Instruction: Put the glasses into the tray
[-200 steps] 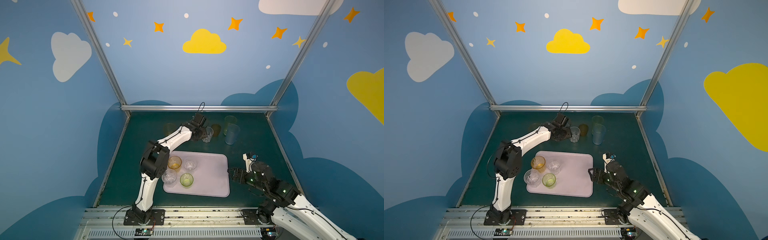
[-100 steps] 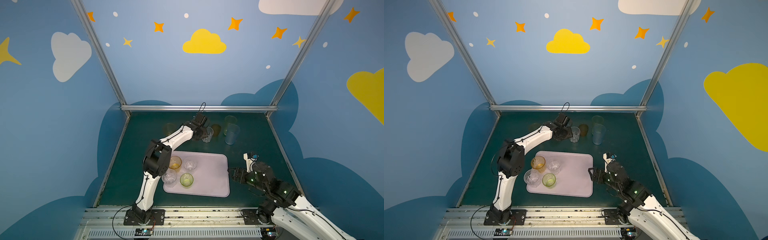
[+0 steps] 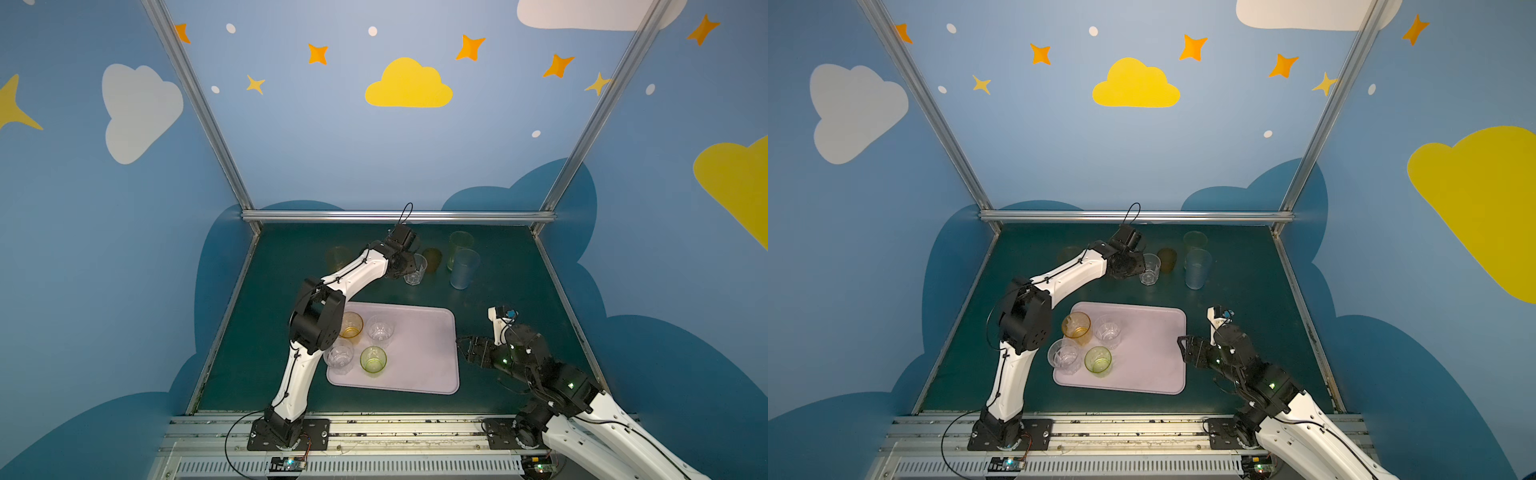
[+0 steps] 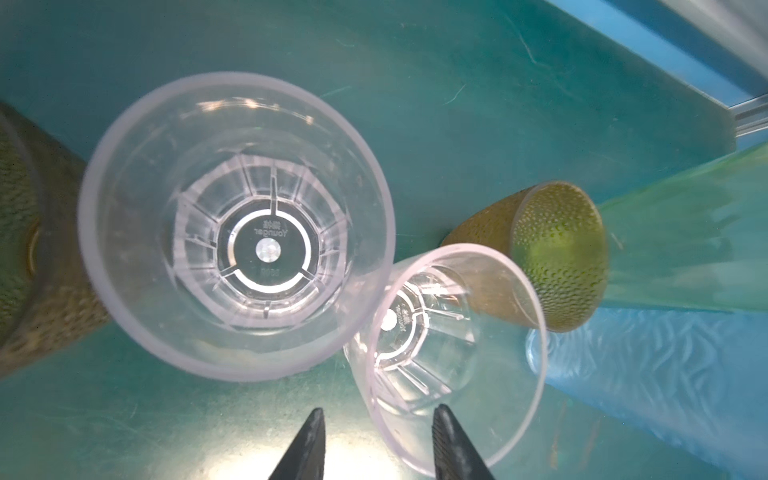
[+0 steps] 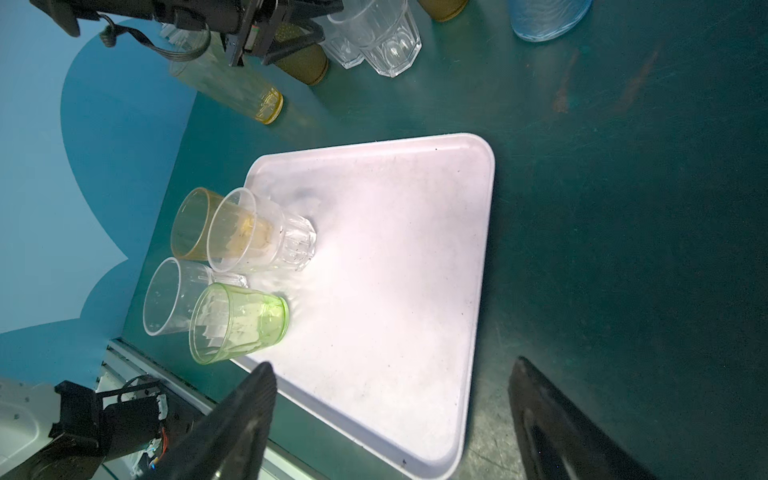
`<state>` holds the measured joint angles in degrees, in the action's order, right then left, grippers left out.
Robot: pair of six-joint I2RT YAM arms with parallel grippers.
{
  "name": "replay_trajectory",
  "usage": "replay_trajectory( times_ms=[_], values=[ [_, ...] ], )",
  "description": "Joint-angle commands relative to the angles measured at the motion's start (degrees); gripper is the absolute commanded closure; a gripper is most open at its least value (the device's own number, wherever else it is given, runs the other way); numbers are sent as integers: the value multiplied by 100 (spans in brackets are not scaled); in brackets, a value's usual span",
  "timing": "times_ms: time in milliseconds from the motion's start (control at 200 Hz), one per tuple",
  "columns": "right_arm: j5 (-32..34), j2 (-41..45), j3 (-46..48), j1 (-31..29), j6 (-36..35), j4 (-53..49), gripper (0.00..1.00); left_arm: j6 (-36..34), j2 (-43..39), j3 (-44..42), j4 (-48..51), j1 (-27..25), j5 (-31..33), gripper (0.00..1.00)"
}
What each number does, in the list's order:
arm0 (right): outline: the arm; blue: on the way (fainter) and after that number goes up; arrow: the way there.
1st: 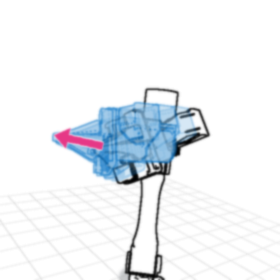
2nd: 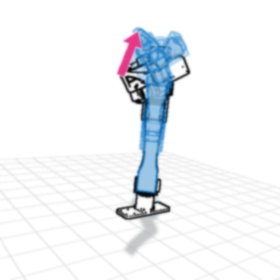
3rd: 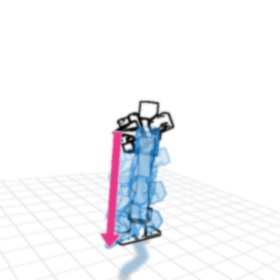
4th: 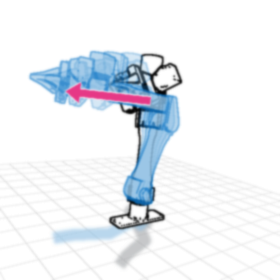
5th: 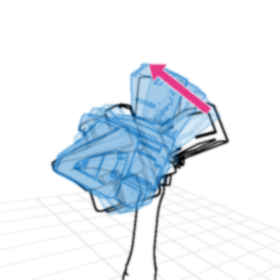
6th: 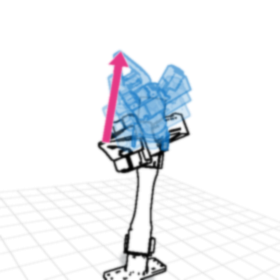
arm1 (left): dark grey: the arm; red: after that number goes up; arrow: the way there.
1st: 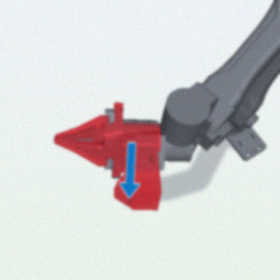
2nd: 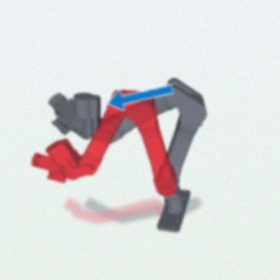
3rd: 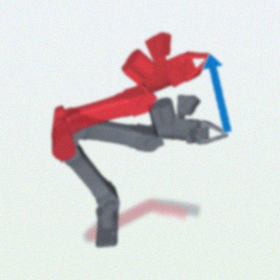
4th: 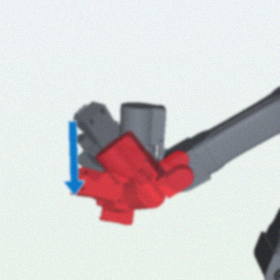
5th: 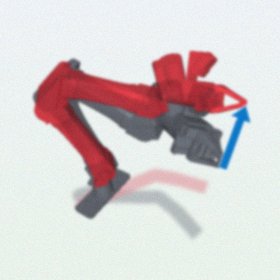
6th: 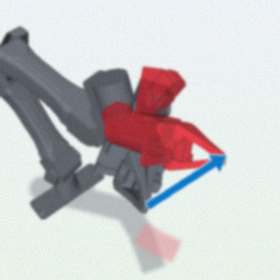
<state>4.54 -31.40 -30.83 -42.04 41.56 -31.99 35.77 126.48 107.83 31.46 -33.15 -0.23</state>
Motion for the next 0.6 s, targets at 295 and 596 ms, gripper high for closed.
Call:
replay_trajectory(
  times_ms=[295, 596],
  values=[
    [245, 72, 68, 33, 19, -108, 13, -101, 215, 178, 255, 17, 120, 67],
    [421, 322, 139, 62, 146, -154, 13, -132, 184, 115, 231, 10, 58, 81]
  ],
)
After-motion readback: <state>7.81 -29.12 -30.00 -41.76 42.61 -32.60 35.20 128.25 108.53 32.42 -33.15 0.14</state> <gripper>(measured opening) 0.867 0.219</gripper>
